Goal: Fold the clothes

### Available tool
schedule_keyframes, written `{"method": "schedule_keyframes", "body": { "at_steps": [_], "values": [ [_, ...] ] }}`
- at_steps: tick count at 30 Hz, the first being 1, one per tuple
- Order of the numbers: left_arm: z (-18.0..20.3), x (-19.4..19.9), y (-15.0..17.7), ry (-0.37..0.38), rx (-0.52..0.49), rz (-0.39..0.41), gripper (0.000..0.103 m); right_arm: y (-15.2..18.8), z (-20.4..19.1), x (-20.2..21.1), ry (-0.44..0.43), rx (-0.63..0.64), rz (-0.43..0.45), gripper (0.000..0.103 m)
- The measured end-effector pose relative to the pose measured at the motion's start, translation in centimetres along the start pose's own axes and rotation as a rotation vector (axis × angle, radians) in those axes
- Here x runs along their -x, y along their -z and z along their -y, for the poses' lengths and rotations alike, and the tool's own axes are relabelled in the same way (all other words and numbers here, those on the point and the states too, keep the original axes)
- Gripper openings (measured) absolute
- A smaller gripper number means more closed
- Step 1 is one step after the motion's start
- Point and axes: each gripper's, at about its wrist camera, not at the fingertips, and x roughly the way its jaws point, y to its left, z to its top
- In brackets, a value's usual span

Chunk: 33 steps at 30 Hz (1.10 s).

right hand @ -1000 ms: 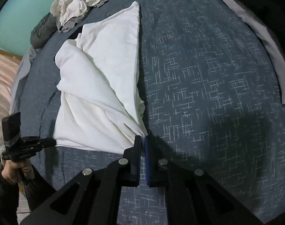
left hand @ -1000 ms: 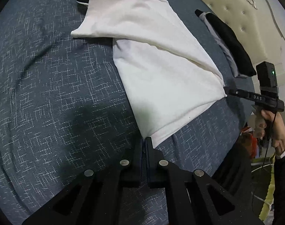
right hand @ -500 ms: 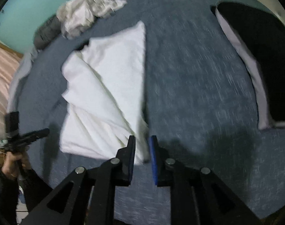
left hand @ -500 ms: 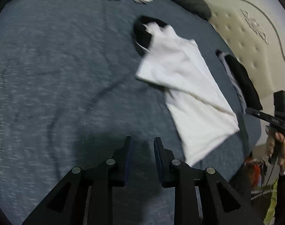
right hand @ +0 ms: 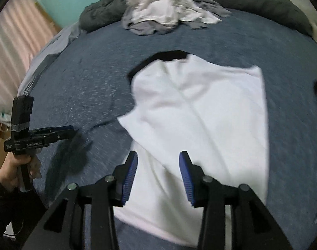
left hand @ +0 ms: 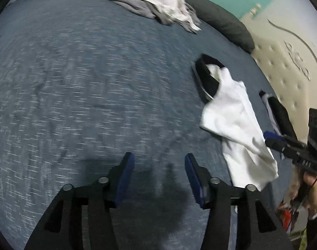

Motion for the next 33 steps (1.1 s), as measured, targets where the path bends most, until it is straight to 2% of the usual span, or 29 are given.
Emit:
{"method": "schedule_keyframes", "body": {
  "at_steps": [4,9,16,20,21,24,27,30,33],
  "values": [
    [-2.0,0.2,0.0,-0.012,0.033,0.018,0.064,-1.0,-3.1,-3.0,0.018,0.057,-0.008,0.042],
    [-3.6,0.4,-0.2,0.005,0.080,0.033,0.066,-1.9,-5.4,-5.9,0.015,0.096,-0.014,0.042],
    [-3.3,0.2,-0.4,0.030,0.059,0.033,0.066,-2.9,-7.4,-9.6,0.070,0.162,-0.047,0.042],
    [-2.8,0.0,-0.5,0.038,0.048,0.031,0.066,-2.9,-7.2,-11.4,0.111,0.155,-0.084,0.042],
    [-2.8,0.0,-0.5,0.044,0.050,0.030,0.066,-2.8,-7.1,-11.6,0.122,0.147,-0.082,0.040],
    [-2.8,-0.1,-0.6,0.044,0.049,0.029,0.066,-2.8,-6.2,-11.3,0.107,0.102,-0.057,0.018],
    [-2.9,-0.1,-0.6,0.042,0.056,0.030,0.066,-2.8,-5.4,-10.1,0.068,0.065,-0.016,0.006],
    [-2.5,0.0,-0.7,0.041,0.046,0.034,0.066,-2.8,-5.1,-8.9,0.057,0.073,-0.005,0.003],
    [-2.3,0.0,-0.6,0.043,0.039,0.038,0.066,-3.2,-4.8,-6.9,0.038,0.070,0.044,0.003]
  ]
}}
